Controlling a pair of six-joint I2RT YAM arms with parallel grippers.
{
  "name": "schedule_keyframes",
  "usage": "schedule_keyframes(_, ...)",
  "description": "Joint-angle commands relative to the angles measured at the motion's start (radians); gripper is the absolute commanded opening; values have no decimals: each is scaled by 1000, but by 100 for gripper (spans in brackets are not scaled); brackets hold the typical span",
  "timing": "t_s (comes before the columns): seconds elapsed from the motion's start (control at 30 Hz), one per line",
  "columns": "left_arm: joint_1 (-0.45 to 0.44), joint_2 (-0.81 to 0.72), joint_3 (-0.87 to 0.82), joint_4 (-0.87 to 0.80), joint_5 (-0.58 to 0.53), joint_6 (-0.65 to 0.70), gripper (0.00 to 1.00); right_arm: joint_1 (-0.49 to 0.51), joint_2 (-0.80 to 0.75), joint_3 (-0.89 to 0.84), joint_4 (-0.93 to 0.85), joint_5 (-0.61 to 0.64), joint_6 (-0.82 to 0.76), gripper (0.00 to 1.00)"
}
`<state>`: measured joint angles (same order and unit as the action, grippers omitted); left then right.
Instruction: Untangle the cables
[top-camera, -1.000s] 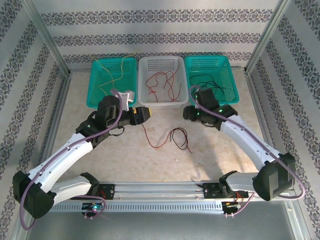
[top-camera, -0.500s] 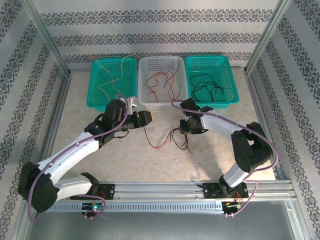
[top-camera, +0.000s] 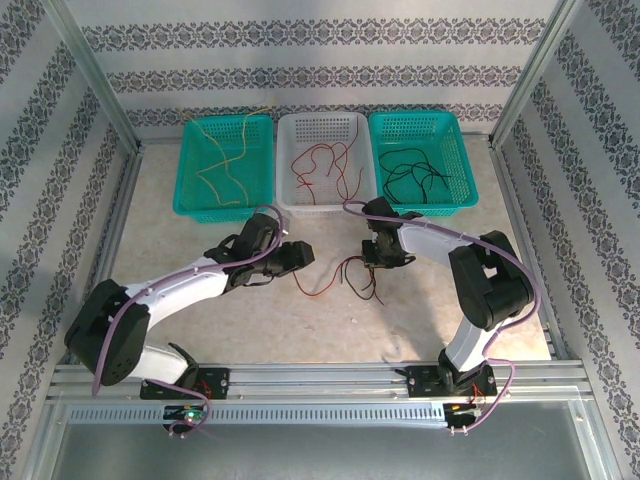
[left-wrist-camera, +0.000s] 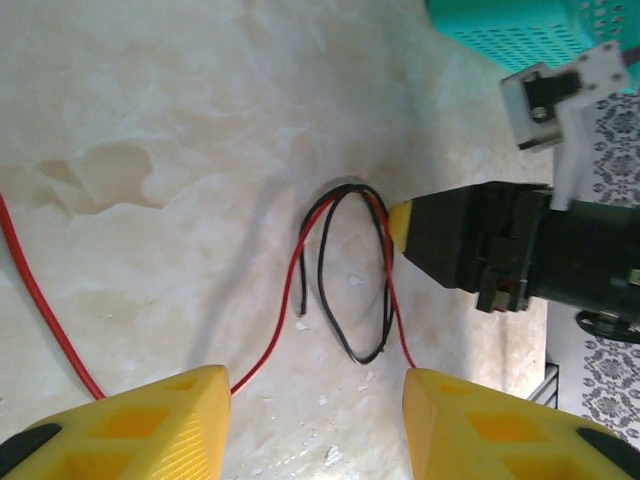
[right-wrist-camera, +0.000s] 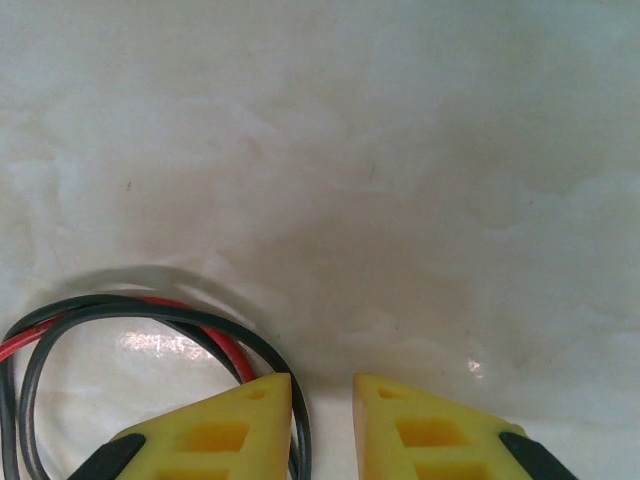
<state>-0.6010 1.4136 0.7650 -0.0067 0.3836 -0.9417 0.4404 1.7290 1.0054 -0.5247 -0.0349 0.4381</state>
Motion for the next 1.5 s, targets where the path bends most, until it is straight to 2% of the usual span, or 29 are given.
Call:
schedule_keyframes(0.0, -7, 31, 2, 42, -17, -48, 48, -8, 7, -2, 18, -6, -11, 24)
schedule_keyframes(0.13, -8, 65, -2, 37, -22, -65, 48, -6, 13, -7, 17, -7, -8, 22)
schedule_keyframes(0.43, -6, 117, -15, 51, -24, -105, 46, 0, -49, -46, 12, -23, 2, 33)
schedule_keyframes(0.9, -4, 119, -17, 54, -24, -109, 45, 3, -86, -58, 9, -54, 6, 32)
schedule_keyframes(1.13, 0, 109, -15, 46, -20, -103, 45, -6, -24, -44, 11, -24, -9, 26)
schedule_keyframes(1.37, 7, 87, -10, 25, -20, -88, 45, 12, 6, -39, 12, -21, -5, 26)
schedule_keyframes(1.47, 9, 88, -10, 27, -21, -88, 45, 19, -10, -37, -1, 3, 0, 14)
